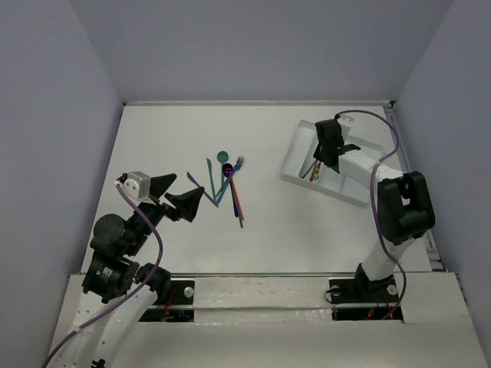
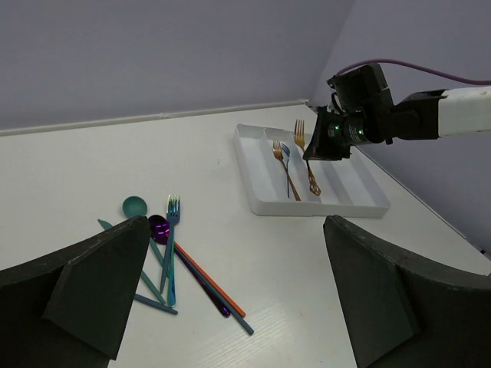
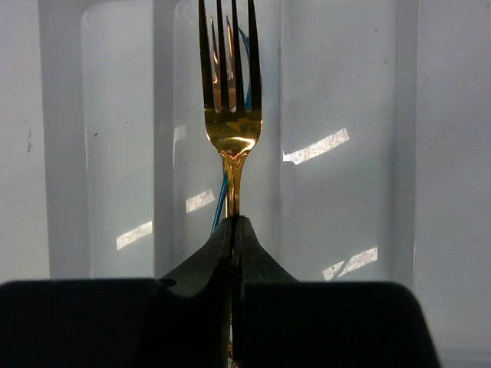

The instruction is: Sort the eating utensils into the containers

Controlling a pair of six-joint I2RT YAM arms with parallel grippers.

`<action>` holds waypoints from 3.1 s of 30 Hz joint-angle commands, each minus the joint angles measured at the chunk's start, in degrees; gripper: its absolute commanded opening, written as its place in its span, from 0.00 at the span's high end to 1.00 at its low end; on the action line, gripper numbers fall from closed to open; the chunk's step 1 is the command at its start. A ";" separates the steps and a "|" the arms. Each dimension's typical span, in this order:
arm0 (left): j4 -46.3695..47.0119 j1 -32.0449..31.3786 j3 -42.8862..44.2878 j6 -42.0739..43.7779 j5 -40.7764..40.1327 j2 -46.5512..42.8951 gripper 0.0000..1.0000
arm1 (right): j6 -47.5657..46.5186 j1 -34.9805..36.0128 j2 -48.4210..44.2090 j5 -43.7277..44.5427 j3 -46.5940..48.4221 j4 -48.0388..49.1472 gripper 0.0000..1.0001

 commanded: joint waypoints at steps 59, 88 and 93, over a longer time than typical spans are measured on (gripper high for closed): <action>2.16 -0.32 1.80 -0.03 0.46 -1.41 0.01 | 0.24 34.36 27.66 -3.21 29.19 -6.29 0.71; 2.42 -0.32 1.71 0.05 0.90 -1.41 0.01 | -3.10 36.73 18.24 -5.86 20.82 -7.86 0.51; 2.33 -0.32 1.71 -0.03 0.81 -1.58 0.01 | -2.40 36.73 23.78 -4.53 28.20 -11.47 0.54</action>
